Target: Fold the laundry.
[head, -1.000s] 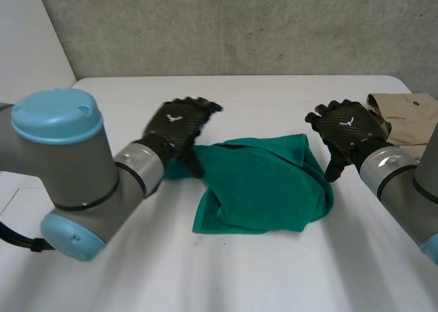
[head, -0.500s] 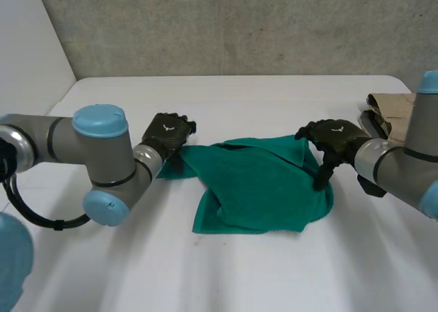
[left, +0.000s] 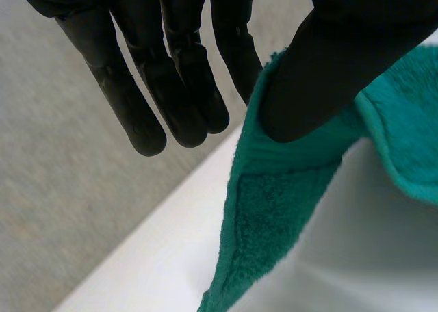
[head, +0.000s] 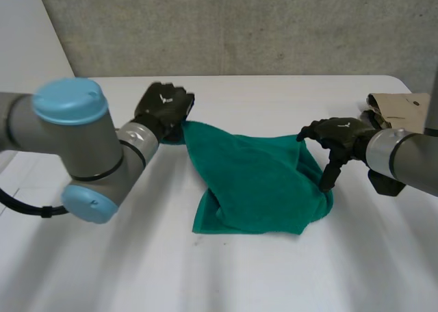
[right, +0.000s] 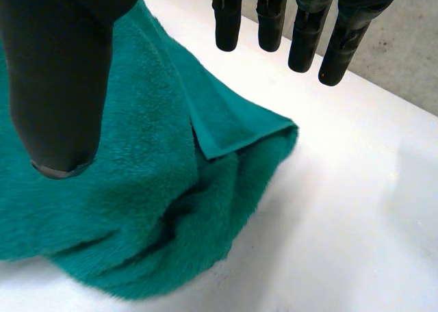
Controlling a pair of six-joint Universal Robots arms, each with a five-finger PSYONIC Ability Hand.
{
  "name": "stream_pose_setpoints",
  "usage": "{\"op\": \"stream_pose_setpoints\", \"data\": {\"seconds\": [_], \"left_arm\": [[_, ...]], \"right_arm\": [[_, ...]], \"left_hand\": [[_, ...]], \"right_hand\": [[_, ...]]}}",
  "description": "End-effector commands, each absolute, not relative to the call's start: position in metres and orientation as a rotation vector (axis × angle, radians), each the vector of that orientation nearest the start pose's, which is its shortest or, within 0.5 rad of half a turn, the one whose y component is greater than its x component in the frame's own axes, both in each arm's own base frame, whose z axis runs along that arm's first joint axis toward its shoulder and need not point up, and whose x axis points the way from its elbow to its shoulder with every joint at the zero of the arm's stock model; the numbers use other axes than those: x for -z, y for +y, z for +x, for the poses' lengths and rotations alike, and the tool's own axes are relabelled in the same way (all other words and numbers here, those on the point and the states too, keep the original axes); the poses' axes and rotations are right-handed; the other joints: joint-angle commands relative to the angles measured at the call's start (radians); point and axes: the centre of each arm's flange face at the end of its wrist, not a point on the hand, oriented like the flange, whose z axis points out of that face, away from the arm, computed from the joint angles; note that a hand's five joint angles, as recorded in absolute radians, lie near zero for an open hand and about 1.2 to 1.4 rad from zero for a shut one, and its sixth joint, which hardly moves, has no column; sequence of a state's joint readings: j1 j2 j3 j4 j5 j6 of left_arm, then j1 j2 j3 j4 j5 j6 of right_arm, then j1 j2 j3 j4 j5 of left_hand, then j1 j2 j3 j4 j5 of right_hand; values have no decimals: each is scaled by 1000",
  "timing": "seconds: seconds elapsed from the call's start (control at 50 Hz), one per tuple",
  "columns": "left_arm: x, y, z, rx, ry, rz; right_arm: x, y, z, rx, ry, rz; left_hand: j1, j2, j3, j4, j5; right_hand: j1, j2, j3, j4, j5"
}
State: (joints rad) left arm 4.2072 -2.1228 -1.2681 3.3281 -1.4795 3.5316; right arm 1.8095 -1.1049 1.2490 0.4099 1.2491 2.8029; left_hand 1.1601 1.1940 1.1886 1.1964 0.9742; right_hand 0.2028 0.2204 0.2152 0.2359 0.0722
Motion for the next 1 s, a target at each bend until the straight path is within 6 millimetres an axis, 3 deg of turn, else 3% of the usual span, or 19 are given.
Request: {"op": "stream_pose_setpoints", "data": {"seconds": [0.02,0.14,0.26,0.32,0.42,0.56,0.62,0.64,0.66,0.7,0.76,0.84,0.86,0.92,0.94,1.0], "left_arm": [[-270,-269,-313,2402,2067,1054],[-306,-247,-300,2518,2018,981],[-322,-232,-292,2565,1979,962],[-328,-227,-290,2584,1961,957],[-338,-212,-288,2628,1935,959],[-353,-200,-282,2694,1904,924],[-362,-195,-279,2736,1886,898],[-365,-193,-278,2747,1880,891],[-367,-192,-277,2759,1877,884],[-375,-187,-274,2794,1857,861],[-386,-181,-270,2838,1824,833],[-398,-174,-264,2879,1772,808],[-400,-173,-263,2885,1764,803],[-409,-164,-258,2913,1726,790],[-411,-162,-257,2921,1716,787],[-414,-157,-254,2934,1705,779]], "right_arm": [[-233,-268,224,1442,2356,-1004],[-213,-249,204,1357,2438,-1107],[-191,-241,206,1350,2398,-1119],[-180,-249,210,1420,2364,-1015],[-157,-258,225,1376,2327,-806],[-137,-251,255,1338,2255,-782],[-135,-251,258,1339,2257,-792],[-135,-254,257,1351,2277,-772],[-135,-256,256,1361,2288,-761],[-139,-260,253,1400,2303,-740],[-154,-264,249,1498,2295,-733],[-216,-272,241,1737,2169,-780],[-239,-275,233,1820,2139,-822],[-270,-274,223,1871,2096,-909],[-292,-275,222,1905,2048,-967],[-317,-276,224,1902,2004,-1011]], "left_hand": [[236,202,208,200,248],[236,202,208,200,248],[236,202,208,200,248],[236,202,208,200,248],[236,202,208,200,248],[236,202,208,200,248],[236,202,208,200,248],[236,202,208,200,248],[236,202,208,200,248],[236,202,208,200,248],[236,202,208,200,248],[236,202,208,200,248],[236,202,208,200,248],[236,202,208,200,248],[236,202,208,200,248],[236,202,208,200,248]], "right_hand": [[-28,-46,-41,-61,-72],[-28,-46,-41,-61,-72],[-28,-46,-41,-61,-72],[-28,-46,-41,-61,-72],[-28,-46,-41,-61,-72],[-28,-46,-41,-61,-72],[213,195,200,180,169],[595,577,582,562,551],[825,808,813,792,781],[1192,1174,1179,1159,1148],[1193,1176,1181,1160,1150],[1193,1176,1181,1160,1150],[1193,1176,1181,1160,1150],[1193,1176,1181,1160,1150],[1193,1176,1181,1160,1150],[1193,1176,1181,1160,1150]]}}
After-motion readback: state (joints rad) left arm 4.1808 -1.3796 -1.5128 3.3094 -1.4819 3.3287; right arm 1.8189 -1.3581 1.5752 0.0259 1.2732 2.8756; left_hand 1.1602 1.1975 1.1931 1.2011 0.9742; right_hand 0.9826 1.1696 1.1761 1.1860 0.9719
